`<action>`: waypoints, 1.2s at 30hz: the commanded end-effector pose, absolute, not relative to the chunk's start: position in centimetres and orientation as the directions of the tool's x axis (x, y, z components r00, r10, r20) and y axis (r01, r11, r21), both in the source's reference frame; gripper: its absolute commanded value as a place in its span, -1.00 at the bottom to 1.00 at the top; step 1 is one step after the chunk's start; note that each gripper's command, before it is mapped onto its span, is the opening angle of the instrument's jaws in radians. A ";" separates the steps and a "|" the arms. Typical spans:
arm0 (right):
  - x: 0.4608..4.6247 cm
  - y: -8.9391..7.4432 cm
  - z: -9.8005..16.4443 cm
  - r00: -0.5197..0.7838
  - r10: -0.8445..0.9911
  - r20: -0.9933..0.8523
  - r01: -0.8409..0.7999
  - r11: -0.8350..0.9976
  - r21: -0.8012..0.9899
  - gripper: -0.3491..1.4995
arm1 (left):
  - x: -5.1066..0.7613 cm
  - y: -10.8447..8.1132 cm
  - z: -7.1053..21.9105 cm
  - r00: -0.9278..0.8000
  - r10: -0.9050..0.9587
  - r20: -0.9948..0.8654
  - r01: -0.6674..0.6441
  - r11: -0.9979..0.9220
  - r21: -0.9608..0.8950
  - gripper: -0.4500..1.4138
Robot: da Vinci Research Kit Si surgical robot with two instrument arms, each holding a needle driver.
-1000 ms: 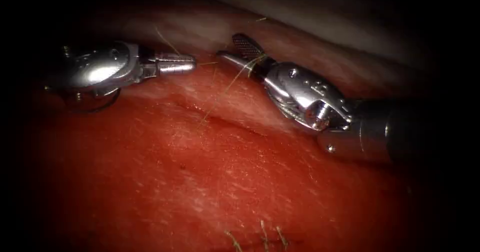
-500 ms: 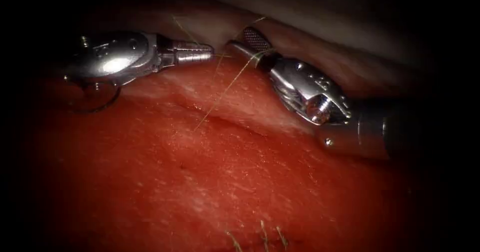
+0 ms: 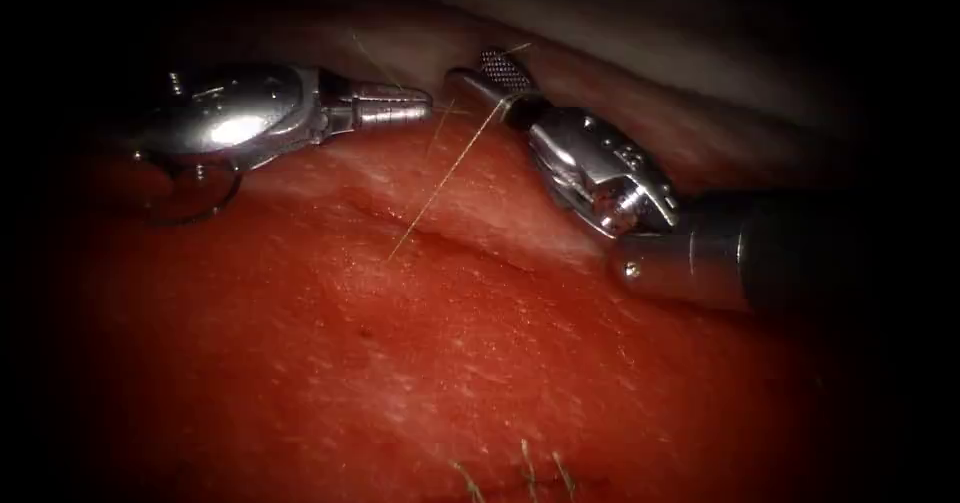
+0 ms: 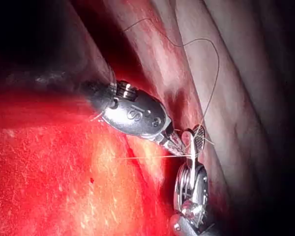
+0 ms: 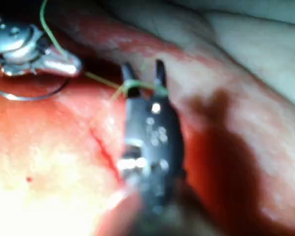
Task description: Wound Closure
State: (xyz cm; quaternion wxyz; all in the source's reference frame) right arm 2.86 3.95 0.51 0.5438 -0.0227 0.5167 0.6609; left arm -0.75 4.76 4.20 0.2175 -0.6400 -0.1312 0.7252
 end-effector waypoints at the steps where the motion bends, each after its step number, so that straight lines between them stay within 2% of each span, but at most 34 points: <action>1: 2.96 4.0 0.5 -0.416 0.692 -0.590 -0.737 0.123 0.664 0.02 | -0.79 4.7 4.3 -0.084 0.483 -0.871 -0.148 -0.871 -0.469 -0.89; 3: 2.98 4.0 0.5 -0.417 0.691 -0.590 -0.734 0.127 0.667 -0.09 | -0.78 4.7 4.3 -0.084 0.483 -0.872 -0.147 -0.871 -0.468 -0.89; 4: 3.00 4.0 0.5 -0.413 0.697 -0.587 -0.723 0.142 0.676 -0.40 | -0.78 4.7 4.3 -0.084 0.483 -0.872 -0.146 -0.871 -0.468 -0.89; 5: 3.01 4.0 0.5 -0.408 0.702 -0.583 -0.703 0.166 0.692 -0.91 | -0.77 4.7 4.3 -0.084 0.483 -0.872 -0.146 -0.871 -0.469 -0.89; 6: 3.03 4.0 0.5 -0.417 0.693 -0.588 -0.695 0.174 0.698 -1.00 | -0.77 4.7 4.3 -0.084 0.483 -0.872 -0.145 -0.871 -0.469 -0.89; 11: 3.11 3.9 0.5 -0.402 0.684 -0.608 -0.673 0.230 0.703 -1.00 | -0.73 4.7 4.3 -0.087 0.483 -0.871 -0.143 -0.872 -0.469 -0.89; 22: 3.49 3.5 0.1 -0.203 0.652 -0.730 -0.734 0.393 0.555 -1.00 | -0.53 5.5 4.8 -0.188 0.488 -0.852 -0.230 -0.865 -0.445 -0.89; 36: 3.75 2.8 0.0 -0.108 0.701 -0.705 -0.710 0.442 0.548 -1.00 | -0.78 6.3 5.8 -0.341 0.475 -0.811 -0.301 -0.873 -0.385 -0.89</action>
